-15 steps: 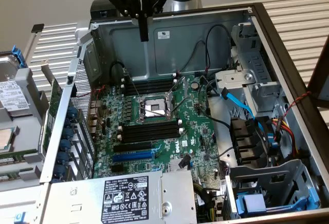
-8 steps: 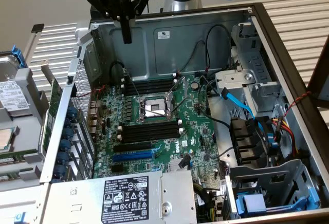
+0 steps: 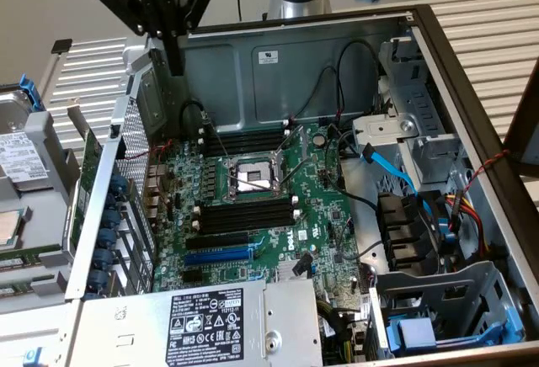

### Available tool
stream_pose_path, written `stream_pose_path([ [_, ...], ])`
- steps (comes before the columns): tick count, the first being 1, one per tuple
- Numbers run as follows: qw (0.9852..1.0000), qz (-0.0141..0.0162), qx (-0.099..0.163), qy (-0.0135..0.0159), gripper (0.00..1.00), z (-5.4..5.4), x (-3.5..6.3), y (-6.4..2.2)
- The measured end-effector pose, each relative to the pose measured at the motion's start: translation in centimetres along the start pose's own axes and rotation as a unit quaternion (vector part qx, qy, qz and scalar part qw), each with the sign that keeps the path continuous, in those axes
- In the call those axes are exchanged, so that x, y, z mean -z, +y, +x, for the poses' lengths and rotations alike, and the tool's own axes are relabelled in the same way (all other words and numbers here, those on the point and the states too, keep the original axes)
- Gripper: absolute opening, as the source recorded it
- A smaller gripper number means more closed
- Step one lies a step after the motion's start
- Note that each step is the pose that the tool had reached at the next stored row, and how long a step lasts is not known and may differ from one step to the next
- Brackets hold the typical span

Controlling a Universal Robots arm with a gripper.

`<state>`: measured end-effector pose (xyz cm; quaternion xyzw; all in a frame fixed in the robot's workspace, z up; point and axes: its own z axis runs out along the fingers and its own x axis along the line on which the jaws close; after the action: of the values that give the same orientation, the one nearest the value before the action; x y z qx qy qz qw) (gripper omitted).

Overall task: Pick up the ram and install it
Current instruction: 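Reach for the ram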

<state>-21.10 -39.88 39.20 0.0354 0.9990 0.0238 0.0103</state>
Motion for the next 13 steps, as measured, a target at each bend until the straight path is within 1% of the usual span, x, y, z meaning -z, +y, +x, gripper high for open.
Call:
stream_pose_path([
  [6,1.0000,0.0009,0.000,-0.0001,0.11,2.7,0.00,-0.20],
  [13,1.0000,0.0028,0.000,-0.0002,0.11,5.9,-0.02,-0.42],
])
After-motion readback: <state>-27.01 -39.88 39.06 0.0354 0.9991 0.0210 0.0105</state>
